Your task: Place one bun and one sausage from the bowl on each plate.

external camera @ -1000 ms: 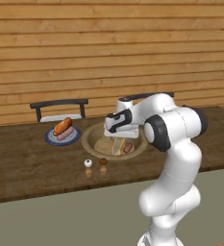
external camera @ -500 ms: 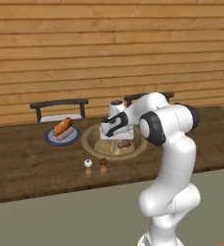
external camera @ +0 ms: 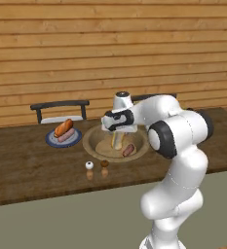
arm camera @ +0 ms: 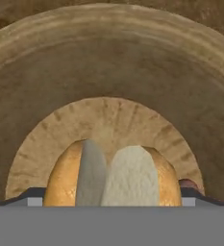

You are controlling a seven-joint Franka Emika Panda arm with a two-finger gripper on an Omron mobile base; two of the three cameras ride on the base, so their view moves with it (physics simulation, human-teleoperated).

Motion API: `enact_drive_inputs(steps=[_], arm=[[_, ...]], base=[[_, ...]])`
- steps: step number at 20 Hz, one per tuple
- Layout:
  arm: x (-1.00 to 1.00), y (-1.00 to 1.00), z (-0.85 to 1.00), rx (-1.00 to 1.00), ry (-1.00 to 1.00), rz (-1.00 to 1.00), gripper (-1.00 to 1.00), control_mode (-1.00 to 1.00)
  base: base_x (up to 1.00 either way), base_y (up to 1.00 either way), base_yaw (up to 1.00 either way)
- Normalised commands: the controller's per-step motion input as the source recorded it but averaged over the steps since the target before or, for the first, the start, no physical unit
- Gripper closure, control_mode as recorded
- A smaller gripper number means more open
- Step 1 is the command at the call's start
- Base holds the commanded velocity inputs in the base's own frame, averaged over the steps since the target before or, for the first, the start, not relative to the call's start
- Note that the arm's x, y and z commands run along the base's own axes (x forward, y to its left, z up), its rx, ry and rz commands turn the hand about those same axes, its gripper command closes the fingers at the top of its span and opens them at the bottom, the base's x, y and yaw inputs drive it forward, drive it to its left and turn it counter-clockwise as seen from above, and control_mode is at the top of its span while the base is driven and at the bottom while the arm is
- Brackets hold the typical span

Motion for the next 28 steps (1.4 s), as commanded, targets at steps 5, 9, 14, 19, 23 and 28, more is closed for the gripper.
enact_drive_inputs(steps=[5,9,14,19,23,28], arm=[[0.15,-0.83,1.0,0.03,-0.01,-0.08,1.0,-1.0],[0.41,-1.0,0.72,0.0,0.0,-0.16,1.0,-1.0],[0.56,-1.0,0.24,0.03,0.01,-0.18,1.0,-1.0],[0.26,-1.0,-0.7,0.18,-0.04,-0.08,1.0,-1.0],[0.09,-1.0,-0.84,0.23,-0.03,-0.06,1.0,-1.0],[0.65,-0.83,-0.25,0.15,-0.02,-0.04,1.0,-1.0]], base=[[0.0,0.0,0.0],[0.0,0.0,0.0],[0.0,0.0,0.0],[0.0,0.0,0.0],[0.0,0.0,0.0],[0.0,0.0,0.0]])
